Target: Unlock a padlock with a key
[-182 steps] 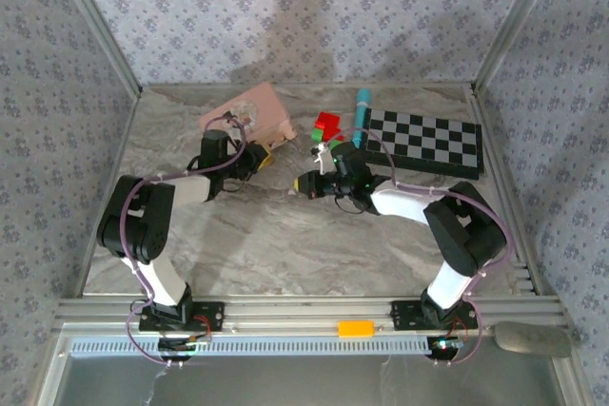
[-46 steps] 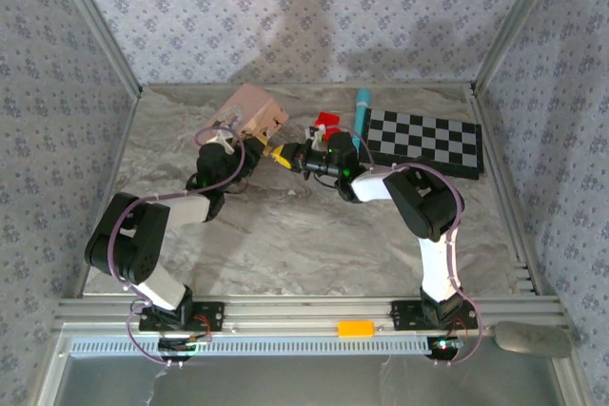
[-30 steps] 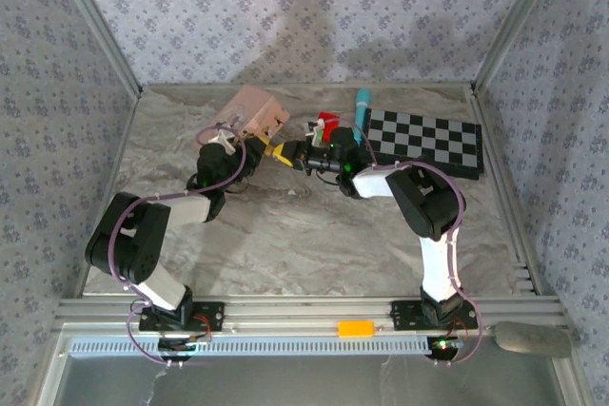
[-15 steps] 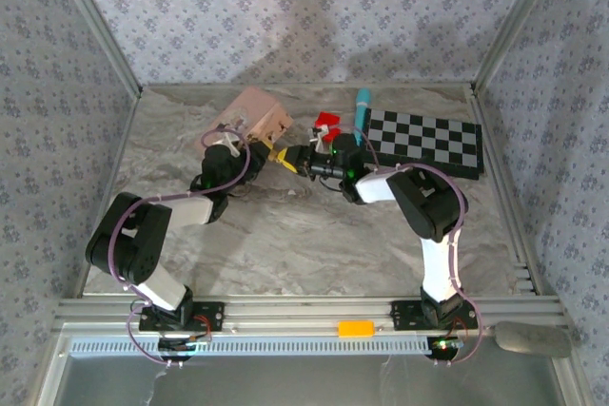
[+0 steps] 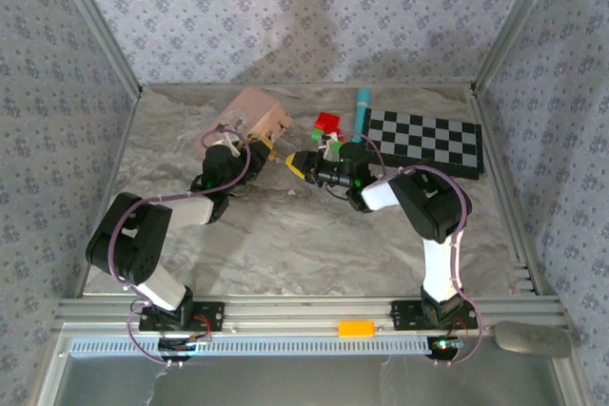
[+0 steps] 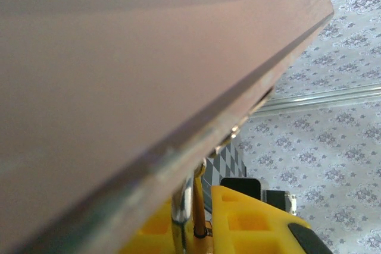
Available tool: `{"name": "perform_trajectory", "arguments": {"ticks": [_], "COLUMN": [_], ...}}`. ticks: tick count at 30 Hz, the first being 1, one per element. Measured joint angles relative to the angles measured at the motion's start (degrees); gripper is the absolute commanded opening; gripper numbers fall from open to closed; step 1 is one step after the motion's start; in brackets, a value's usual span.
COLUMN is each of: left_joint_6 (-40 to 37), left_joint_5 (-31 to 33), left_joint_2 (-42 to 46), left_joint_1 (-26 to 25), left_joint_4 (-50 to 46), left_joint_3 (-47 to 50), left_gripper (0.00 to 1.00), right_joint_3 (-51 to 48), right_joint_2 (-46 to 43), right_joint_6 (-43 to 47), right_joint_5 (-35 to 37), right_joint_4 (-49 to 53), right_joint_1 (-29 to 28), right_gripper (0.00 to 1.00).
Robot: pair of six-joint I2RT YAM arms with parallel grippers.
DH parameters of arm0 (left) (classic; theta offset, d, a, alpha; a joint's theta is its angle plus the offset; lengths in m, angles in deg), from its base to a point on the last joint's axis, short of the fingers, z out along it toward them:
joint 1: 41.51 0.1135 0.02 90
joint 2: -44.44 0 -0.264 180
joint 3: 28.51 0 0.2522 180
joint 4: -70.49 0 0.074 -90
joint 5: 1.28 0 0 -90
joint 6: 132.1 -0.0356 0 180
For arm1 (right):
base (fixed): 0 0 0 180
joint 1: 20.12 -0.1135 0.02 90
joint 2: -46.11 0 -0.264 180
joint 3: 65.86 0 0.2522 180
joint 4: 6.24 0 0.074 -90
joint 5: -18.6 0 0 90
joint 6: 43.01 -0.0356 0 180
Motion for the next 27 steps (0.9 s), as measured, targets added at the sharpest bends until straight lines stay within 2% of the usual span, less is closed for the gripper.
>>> {"name": "perform_trajectory", "arguments": {"ticks": [4, 12, 18, 25, 27], "left_joint_6": [0.00, 0.00, 0.00, 0.00, 0.02], "left_joint_5": [0.00, -0.02, -0.02, 0.20, 0.17], "left_joint_2": [0.00, 0.00, 0.00, 0.02, 0.13], "left_joint_1": [0.00, -0.02, -0.02, -0.24, -0.28], "left_joint_4": [0.00, 0.04, 0.57, 1.40, 1.38], "left_joint_3": [0.00, 0.04, 0.11, 0.85, 1.09], "left_gripper": [0.00, 0.00, 0.00, 0.00, 0.00], "right_joint_3": [0.02, 1.49, 2.36, 2.36, 2.36], "right_joint_2": [0.00, 0.11, 1.11, 1.40, 1.55], "right_joint_6": [-0.09, -1.55, -3.15, -4.04, -4.20], "right_joint_5": [0.07, 0.11, 0.46, 0.61, 0.87], "right_joint_4": [-1.73, -3.48, -4.55, -4.83, -4.87], "right_joint_1": [-0.72, -2.69, -3.23, -3.21, -3.15], "right_gripper": [0.33, 0.32, 0.17, 0.18, 0.12]}}
